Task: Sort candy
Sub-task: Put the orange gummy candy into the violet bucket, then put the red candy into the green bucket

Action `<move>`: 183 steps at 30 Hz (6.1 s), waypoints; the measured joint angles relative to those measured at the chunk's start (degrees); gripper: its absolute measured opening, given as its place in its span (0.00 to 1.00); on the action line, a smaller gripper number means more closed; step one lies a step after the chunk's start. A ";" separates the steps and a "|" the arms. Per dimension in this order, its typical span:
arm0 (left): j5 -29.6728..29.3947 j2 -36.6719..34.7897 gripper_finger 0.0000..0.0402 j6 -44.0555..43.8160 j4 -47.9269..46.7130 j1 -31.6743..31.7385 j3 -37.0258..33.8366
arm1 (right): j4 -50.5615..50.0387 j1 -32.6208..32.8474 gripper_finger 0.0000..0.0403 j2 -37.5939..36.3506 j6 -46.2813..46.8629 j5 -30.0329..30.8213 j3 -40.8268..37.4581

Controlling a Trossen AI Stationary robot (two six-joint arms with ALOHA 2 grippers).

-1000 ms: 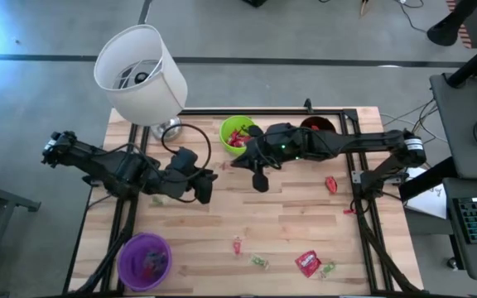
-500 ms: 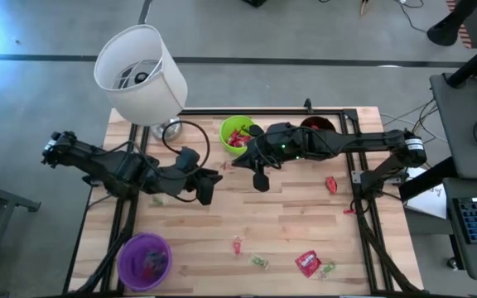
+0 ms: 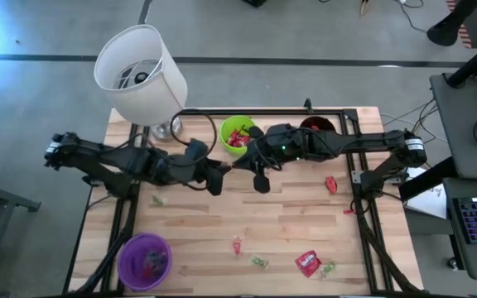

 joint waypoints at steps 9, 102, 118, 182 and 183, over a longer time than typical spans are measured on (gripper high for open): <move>4.33 1.47 0.18 3.88 1.33 1.24 0.00 | -2.91 0.02 0.02 -0.09 -0.03 -0.33 0.00; 34.71 4.57 0.30 -21.57 -38.79 -31.02 0.68 | -52.34 1.34 0.39 -4.26 19.28 -0.34 0.02; 6.93 5.69 0.28 -18.74 -38.88 -31.00 0.68 | -67.88 14.21 0.39 -4.22 43.32 0.12 -0.13; 8.77 5.62 0.28 -9.41 -38.02 -31.02 0.66 | -10.46 47.65 0.49 4.88 106.54 1.27 -31.93; 8.77 5.62 0.28 -9.41 -38.02 -31.02 0.66 | -9.93 47.65 0.49 6.03 106.29 1.25 -31.93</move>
